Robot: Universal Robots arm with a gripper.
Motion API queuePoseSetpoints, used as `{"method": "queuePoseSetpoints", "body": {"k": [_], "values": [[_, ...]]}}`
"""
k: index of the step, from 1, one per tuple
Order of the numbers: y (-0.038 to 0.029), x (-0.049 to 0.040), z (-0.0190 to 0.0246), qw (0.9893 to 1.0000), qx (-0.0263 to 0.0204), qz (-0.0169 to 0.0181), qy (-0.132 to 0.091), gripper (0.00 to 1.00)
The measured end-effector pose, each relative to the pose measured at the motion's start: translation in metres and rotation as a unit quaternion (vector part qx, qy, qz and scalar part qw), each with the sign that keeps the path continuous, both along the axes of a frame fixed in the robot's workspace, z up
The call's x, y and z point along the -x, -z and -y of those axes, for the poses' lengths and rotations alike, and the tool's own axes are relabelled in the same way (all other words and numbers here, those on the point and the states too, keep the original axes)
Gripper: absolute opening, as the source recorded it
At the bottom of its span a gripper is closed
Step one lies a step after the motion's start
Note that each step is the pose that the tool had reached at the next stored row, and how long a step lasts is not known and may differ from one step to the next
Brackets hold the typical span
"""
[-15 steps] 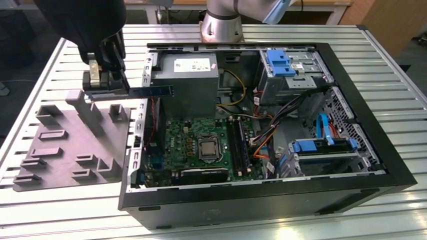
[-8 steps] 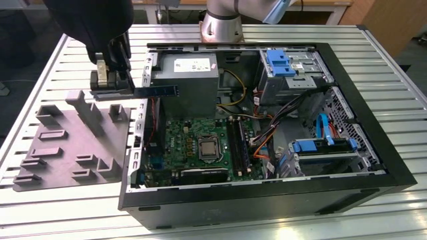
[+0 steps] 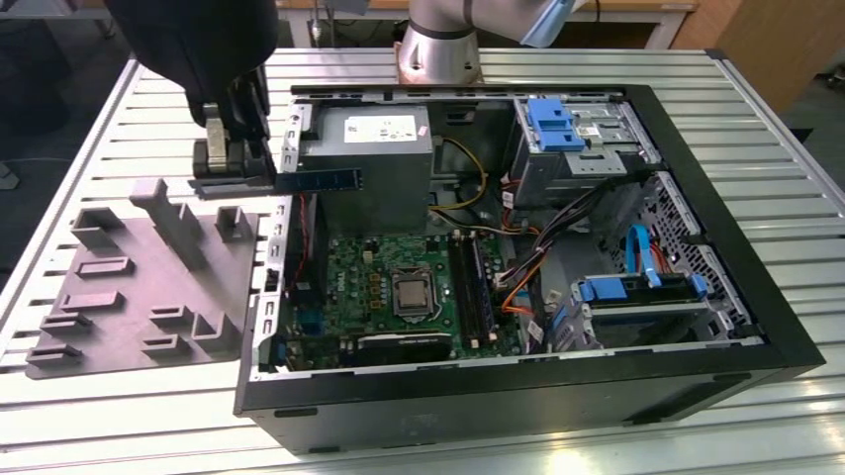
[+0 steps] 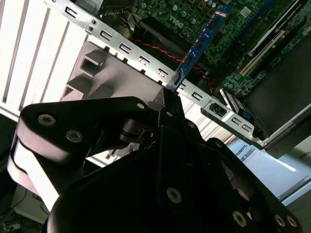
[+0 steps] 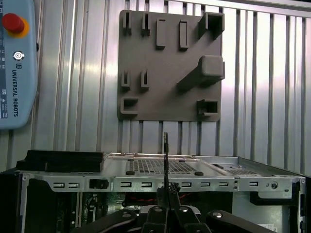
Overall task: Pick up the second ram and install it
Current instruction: 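Pick up the second ram and move it above second insertion slot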
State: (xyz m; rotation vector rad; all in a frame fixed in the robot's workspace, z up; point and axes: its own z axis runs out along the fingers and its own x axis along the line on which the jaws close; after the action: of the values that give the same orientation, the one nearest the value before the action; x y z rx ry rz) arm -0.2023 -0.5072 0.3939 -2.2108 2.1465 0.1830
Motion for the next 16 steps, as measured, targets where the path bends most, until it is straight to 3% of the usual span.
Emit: {"method": "queuePoseSetpoints", "body": {"k": [16], "values": [[0.0, -0.0174, 0.0, 1.0, 0.0, 0.0, 0.0, 0.12]]}}
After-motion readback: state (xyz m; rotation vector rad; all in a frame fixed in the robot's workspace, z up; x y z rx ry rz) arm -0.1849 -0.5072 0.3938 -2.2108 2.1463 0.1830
